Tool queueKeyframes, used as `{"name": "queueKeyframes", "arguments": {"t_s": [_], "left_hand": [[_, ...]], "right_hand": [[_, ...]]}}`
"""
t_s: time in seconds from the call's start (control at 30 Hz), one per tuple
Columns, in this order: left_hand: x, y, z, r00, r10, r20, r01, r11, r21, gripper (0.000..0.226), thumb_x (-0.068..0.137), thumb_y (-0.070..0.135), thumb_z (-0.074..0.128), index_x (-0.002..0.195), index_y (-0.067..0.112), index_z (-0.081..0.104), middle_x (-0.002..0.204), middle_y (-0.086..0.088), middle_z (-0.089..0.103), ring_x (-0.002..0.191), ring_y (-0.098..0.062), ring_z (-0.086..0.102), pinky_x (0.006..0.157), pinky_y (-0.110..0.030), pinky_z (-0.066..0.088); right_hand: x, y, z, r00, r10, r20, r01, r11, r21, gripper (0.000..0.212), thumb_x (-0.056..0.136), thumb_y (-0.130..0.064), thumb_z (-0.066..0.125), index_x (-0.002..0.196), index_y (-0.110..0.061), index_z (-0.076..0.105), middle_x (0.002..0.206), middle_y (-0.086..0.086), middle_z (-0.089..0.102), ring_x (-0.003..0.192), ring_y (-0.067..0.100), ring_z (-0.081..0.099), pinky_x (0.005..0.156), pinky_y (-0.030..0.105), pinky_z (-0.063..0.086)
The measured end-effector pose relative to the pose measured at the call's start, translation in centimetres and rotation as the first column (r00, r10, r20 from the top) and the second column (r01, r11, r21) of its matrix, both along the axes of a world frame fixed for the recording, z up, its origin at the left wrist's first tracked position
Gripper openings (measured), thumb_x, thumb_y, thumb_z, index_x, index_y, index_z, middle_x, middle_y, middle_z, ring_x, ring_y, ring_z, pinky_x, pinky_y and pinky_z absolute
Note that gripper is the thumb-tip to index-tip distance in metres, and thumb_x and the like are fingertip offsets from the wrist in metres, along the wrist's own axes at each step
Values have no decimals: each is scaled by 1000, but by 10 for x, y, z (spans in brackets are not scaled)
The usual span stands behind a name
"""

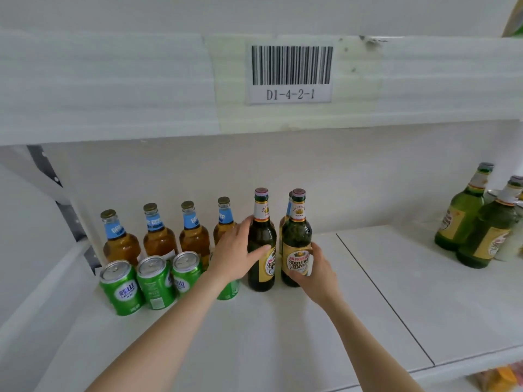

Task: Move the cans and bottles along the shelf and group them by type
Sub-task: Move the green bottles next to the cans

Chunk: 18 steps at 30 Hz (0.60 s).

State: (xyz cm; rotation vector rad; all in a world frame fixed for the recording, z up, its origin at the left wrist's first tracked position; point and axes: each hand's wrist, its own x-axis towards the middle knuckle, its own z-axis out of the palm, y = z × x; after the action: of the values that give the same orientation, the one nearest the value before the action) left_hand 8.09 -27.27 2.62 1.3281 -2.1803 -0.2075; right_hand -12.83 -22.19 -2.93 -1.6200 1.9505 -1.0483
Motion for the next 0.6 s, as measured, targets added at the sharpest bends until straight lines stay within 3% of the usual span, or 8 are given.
{"name": "queueKeyframes", "arguments": {"t_s": [0.07,0.13,0.2,0.33,0.6], "left_hand": [[-3,-10,3,990,-60,-128,75,990,115,73,90,55,57,149,27,25,146,2,49,132,-19,49,103,-39,45],[-5,-17,6,962,-78,-261,138,966,219,72,91,49,59,150,26,24,148,0,48,132,-18,49,106,-40,45],[-7,-23,11,928,-73,-367,191,936,297,70,92,45,61,149,25,27,145,0,50,130,-18,50,104,-39,47],[-13,-30,12,878,-72,-473,274,887,372,43,93,41,61,131,27,48,124,8,61,120,-14,58,84,-17,48],[-18,-26,8,822,-34,-569,298,877,378,40,93,40,61,129,26,51,120,7,65,111,-6,61,88,-22,49]], "right_hand": [[-2,-9,-4,978,58,202,-60,998,4,78,76,-31,83,139,-24,38,124,-8,59,100,2,56,72,9,46],[-6,-18,-10,940,77,333,-83,997,3,71,74,-25,85,133,-24,44,113,-14,60,92,-5,55,58,3,45],[-10,-26,-13,905,93,416,-101,995,-3,65,71,-24,87,125,-26,49,107,-18,63,99,1,59,59,6,49],[-16,-34,-15,845,120,521,-136,991,-9,65,66,-20,90,118,-28,52,109,-10,67,99,9,65,69,20,57],[-15,-27,-12,782,101,614,-123,992,-7,67,62,-13,91,114,-27,51,109,-5,68,95,15,69,64,22,57]]}}
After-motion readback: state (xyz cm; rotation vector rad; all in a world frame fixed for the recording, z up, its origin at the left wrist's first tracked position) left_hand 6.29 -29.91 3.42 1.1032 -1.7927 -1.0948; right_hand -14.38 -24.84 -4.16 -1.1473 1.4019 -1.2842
